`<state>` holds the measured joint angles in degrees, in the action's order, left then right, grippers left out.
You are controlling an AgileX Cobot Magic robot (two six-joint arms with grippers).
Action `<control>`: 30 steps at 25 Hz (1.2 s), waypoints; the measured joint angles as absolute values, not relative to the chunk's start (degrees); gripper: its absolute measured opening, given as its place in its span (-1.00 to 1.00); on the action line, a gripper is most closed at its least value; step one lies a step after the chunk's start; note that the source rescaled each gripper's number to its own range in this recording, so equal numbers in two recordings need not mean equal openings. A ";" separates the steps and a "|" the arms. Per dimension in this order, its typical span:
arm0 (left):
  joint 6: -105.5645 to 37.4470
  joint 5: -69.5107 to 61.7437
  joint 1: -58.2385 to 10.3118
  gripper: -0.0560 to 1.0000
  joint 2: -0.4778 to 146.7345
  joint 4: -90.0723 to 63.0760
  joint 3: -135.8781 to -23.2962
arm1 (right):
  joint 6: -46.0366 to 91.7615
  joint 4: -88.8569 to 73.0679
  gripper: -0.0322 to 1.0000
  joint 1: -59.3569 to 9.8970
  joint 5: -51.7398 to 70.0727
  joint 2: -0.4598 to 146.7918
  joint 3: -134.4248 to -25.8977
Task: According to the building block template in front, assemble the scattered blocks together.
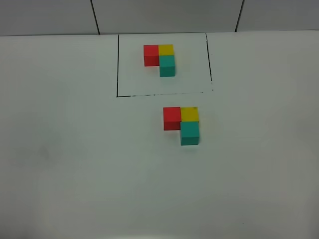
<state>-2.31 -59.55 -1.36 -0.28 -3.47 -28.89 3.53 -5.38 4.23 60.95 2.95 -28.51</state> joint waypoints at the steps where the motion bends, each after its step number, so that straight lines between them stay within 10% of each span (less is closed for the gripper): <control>1: -2.31 -59.55 -1.36 0.92 -0.28 -3.47 -28.89 | 3.53 -5.38 0.35 4.23 60.95 2.95 -28.51; 30: -2.31 -59.55 -1.36 0.92 -0.28 -3.47 -28.89 | 3.51 -5.43 0.33 0.94 60.95 2.95 -28.51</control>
